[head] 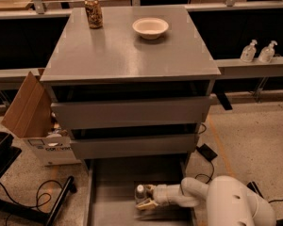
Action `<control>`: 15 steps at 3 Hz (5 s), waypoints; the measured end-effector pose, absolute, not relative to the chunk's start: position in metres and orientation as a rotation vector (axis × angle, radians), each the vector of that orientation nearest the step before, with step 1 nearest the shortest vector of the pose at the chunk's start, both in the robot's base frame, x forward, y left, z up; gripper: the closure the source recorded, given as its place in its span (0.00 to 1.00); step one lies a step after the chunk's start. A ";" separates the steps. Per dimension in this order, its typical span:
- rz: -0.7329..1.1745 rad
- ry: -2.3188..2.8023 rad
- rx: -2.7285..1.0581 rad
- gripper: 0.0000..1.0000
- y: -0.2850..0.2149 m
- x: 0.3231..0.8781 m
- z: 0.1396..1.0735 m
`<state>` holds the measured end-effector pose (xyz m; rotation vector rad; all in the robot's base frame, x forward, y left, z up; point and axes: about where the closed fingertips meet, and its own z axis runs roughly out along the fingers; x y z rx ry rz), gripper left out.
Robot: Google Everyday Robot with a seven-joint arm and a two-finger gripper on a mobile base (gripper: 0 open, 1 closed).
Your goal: Pick blue plastic bottle from bottom drawer and place on counter
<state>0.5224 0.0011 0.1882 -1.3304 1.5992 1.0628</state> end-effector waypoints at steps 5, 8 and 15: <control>1.062 1.550 -1.458 1.00 0.009 0.499 0.312; 1.130 1.517 -1.413 1.00 0.008 0.478 0.570; 0.805 1.542 -0.926 1.00 -0.029 0.646 0.950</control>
Offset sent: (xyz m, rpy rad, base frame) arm -0.0007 0.0016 0.0004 0.0021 -0.0004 0.0022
